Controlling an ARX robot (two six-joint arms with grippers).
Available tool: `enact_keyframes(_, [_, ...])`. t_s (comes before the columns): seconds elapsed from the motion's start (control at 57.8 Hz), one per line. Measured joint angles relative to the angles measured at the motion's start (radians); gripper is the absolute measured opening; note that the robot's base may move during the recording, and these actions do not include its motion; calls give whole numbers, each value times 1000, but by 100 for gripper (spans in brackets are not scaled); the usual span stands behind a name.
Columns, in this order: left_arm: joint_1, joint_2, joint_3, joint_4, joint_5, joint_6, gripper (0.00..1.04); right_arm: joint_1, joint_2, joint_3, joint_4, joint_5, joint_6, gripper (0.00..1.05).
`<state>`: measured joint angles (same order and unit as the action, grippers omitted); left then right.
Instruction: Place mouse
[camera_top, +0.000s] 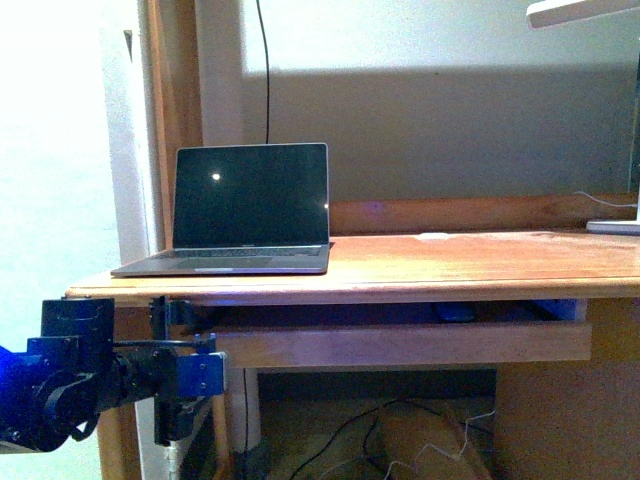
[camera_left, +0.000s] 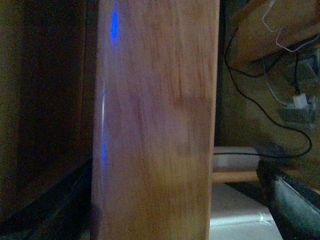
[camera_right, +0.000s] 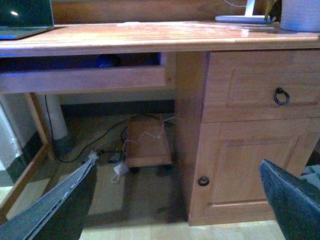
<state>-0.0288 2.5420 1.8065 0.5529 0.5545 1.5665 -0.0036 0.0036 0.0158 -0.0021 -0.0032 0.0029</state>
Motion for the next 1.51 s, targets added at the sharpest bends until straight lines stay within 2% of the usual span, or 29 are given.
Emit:
enact_keyframes(0.173, [-2,16,54,-86,18,53,97,0,0,0,0,0,0,97])
enact_keyframes(0.329, [-18,0,91,-251,-23,32,97,0,0,0,0,0,0,97])
enact_keyframes(0.537, [-42,-93,127,-616,-84,-178,97,0,0,0,0,0,0,97])
enact_keyframes(0.692, [-53,-159,98,-762,-67,-291,97,0,0,0,0,0,0,97])
enact_keyframes(1.229, [-119,-390,-182,-851,127,-626,97,0,0,0,0,0,0,97])
enact_keyframes(1.437, [-147,-459,-267,-835,212,-755,97,0,0,0,0,0,0,97])
enact_keyframes(1.506, [-164,-484,-309,-769,237,-842,97,0,0,0,0,0,0,97])
